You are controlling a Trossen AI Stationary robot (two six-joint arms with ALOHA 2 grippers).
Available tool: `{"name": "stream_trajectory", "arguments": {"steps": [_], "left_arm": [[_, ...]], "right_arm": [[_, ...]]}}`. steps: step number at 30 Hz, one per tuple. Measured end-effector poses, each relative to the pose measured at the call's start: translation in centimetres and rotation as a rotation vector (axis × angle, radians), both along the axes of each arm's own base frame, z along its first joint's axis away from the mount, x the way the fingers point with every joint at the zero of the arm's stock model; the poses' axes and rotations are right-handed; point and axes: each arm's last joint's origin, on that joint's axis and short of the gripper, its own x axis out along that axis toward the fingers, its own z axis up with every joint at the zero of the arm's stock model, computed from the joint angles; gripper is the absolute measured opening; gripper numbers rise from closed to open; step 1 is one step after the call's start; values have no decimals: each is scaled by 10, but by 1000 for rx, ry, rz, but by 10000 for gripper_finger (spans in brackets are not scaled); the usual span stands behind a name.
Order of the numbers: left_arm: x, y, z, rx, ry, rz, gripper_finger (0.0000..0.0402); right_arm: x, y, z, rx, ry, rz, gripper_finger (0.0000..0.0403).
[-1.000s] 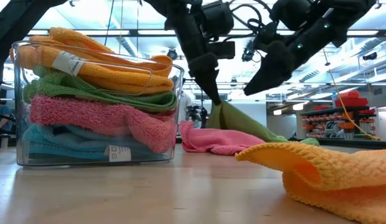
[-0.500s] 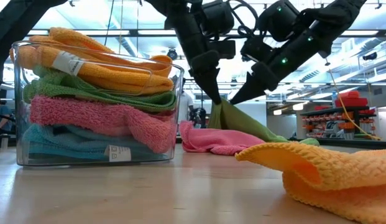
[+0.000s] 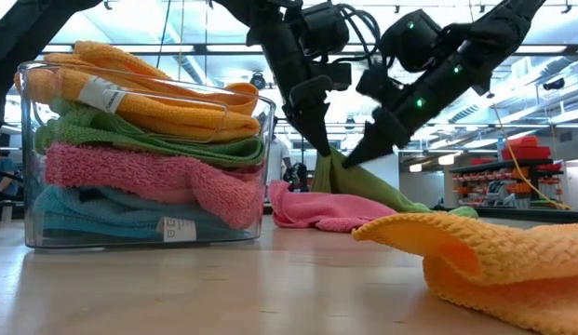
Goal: Fold microfiber towels
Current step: Fold the green towel
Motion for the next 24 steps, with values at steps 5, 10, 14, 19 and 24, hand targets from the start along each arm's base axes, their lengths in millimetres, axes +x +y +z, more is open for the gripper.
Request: {"name": "stream_trajectory", "arguments": {"steps": [5,10,14,19,24], "left_arm": [[0,0,0,-2,-2,6,20],[0,0,0,-3,-3,7,36],[1,0,1,-1,-8,6,21],[2,1,1,2,-22,6,9],[2,1,2,2,-27,6,31]], "right_arm": [[3,-1,-15,-52,74,0,248],[8,-4,-16,-137,61,-38,244],[10,-7,-11,-169,15,-32,244],[11,-14,-10,-118,-16,10,227],[9,-18,-11,-92,-18,-8,173]]}}
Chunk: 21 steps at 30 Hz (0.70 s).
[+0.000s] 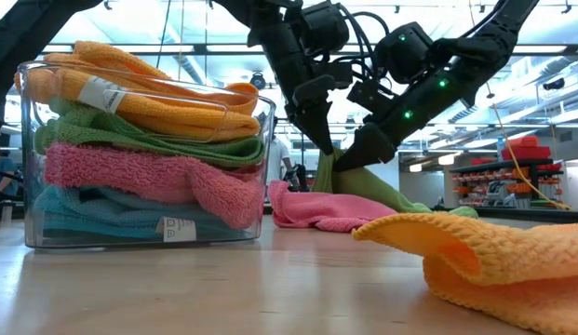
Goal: Fold microfiber towels
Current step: Fold the green towel
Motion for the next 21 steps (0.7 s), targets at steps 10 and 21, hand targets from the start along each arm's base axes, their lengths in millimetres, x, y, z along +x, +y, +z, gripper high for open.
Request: {"name": "stream_trajectory", "arguments": {"steps": [10,21], "left_arm": [[1,0,1,-8,-19,19,15],[-11,-3,-6,-80,75,105,168]], "right_arm": [[0,1,-1,36,-8,2,47],[-1,1,-2,113,-34,-50,37]]}}
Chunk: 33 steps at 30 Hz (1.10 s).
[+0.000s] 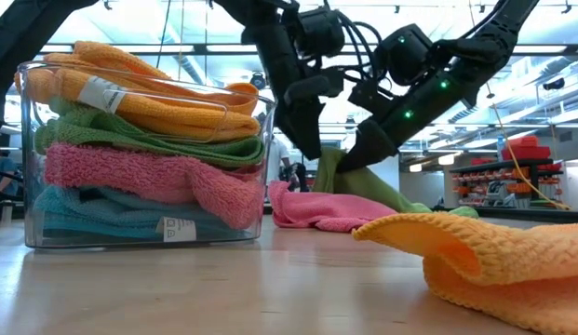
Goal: Fold microfiber towels
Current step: Fold the green towel
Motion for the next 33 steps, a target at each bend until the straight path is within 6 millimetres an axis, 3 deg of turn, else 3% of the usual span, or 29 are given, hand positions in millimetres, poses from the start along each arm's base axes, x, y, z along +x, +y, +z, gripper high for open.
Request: {"name": "stream_trajectory", "arguments": {"steps": [4,8,13,19,25,33], "left_arm": [[-2,-1,-17,-31,-5,65,219],[2,-4,-25,-28,-73,143,243],[8,-8,-22,66,-124,138,242],[9,-9,-25,56,-111,57,234],[10,-8,-25,74,-109,-7,233],[15,-4,-22,82,-176,14,235]], "right_arm": [[-1,0,-1,18,9,-13,37],[-2,0,-2,43,4,-41,37],[-3,0,-4,65,16,-56,37],[-4,1,-3,69,23,-58,37],[-12,2,15,-2,30,12,37],[-24,6,36,27,-6,61,38]]}}
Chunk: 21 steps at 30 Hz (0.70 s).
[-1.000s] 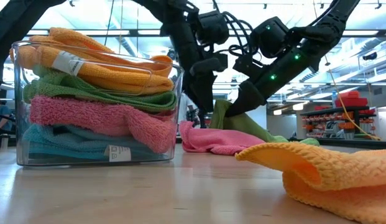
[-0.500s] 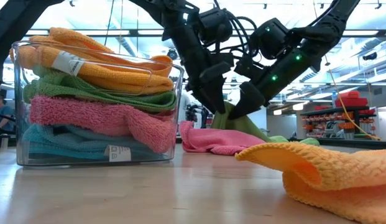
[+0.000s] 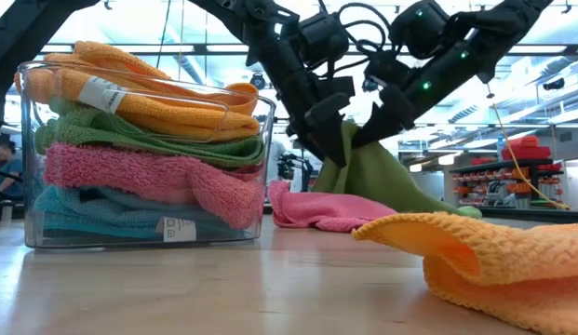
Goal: Fold microfiber towels
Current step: Fold the green towel
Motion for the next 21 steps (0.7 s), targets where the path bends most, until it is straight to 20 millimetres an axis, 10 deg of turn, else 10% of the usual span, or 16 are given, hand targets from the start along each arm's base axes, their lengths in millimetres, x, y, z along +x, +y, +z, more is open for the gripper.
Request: {"name": "stream_trajectory", "arguments": {"steps": [21], "left_arm": [[6,-24,4,-30,-53,-14,232]], "right_arm": [[-25,-2,31,155,-114,-26,38]]}}
